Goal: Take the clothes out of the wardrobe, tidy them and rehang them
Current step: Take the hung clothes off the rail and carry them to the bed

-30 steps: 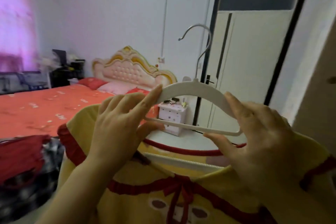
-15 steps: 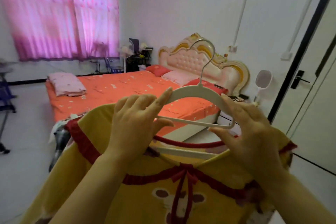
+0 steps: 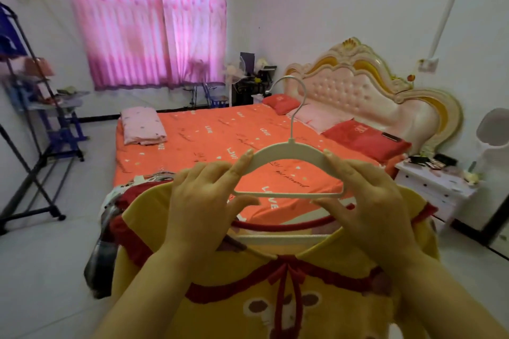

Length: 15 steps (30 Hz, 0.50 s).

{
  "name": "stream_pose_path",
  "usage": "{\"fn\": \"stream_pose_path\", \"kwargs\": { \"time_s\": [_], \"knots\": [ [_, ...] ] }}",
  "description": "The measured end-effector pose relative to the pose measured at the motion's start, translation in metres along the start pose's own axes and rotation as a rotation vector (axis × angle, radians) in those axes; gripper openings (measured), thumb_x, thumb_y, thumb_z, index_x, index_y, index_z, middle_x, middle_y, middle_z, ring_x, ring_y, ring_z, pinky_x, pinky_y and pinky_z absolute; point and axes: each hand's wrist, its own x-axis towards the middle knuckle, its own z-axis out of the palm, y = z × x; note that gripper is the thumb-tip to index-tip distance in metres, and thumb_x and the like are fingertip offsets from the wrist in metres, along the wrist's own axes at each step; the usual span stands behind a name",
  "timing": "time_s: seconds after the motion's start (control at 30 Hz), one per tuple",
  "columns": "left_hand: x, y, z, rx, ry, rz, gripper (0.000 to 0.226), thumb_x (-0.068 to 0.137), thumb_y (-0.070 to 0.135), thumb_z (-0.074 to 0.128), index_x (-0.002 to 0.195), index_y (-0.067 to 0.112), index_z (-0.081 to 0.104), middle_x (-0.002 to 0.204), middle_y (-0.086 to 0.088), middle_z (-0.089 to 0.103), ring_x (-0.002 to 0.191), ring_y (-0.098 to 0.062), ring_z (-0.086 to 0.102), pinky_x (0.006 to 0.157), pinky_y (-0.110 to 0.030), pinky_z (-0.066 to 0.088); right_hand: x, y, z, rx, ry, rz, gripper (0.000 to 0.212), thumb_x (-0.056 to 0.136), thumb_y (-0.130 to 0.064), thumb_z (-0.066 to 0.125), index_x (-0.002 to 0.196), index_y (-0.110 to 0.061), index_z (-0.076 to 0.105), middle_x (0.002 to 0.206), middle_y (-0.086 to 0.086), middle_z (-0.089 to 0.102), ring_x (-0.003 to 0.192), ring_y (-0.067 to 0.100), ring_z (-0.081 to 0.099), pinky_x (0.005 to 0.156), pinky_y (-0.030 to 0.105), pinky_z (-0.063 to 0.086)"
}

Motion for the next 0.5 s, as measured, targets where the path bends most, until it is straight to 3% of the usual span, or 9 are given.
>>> {"fn": "stream_pose_path", "kwargs": {
  "time_s": [0.07, 0.33, 0.5],
  "knots": [
    [0.014, -0.006, 0.030, -0.016, -0.011, -0.012, 0.062, 0.071, 0.045, 0.065, 0.122, 0.010, 0.060, 0.085, -0.008, 0.070, 0.073, -0.028, 0.064, 0.065, -0.040, 0.047, 0.010, 0.027, 0.022, 0.003, -0.001, -0.003, 0.066, 0.074, -0.039, 0.069, 0.129, -0.009, 0.049, 0.102, 0.012, 0.066, 0.093, 0.021, 0.055, 0.077, 0.041, 0.051],
    [0.071, -0.055, 0.178, -0.058, -0.053, -0.026, 0.071, 0.059, 0.028, 0.084, 0.122, 0.008, 0.059, 0.086, -0.008, 0.070, 0.074, -0.028, 0.065, 0.064, -0.042, 0.048, 0.052, 0.135, 0.131, -0.033, -0.049, 0.009, 0.061, 0.073, -0.034, 0.071, 0.124, -0.004, 0.058, 0.101, 0.013, 0.066, 0.087, 0.034, 0.064, 0.076, 0.048, 0.053],
    [0.120, -0.092, 0.265, -0.107, -0.056, -0.043, 0.068, 0.062, 0.028, 0.083, 0.123, 0.010, 0.059, 0.087, -0.007, 0.069, 0.076, -0.028, 0.065, 0.063, -0.043, 0.047, 0.090, 0.201, 0.201, -0.023, -0.106, 0.037, 0.063, 0.072, -0.032, 0.071, 0.125, -0.002, 0.057, 0.102, 0.013, 0.066, 0.089, 0.034, 0.063, 0.076, 0.049, 0.053]
  ]
}}
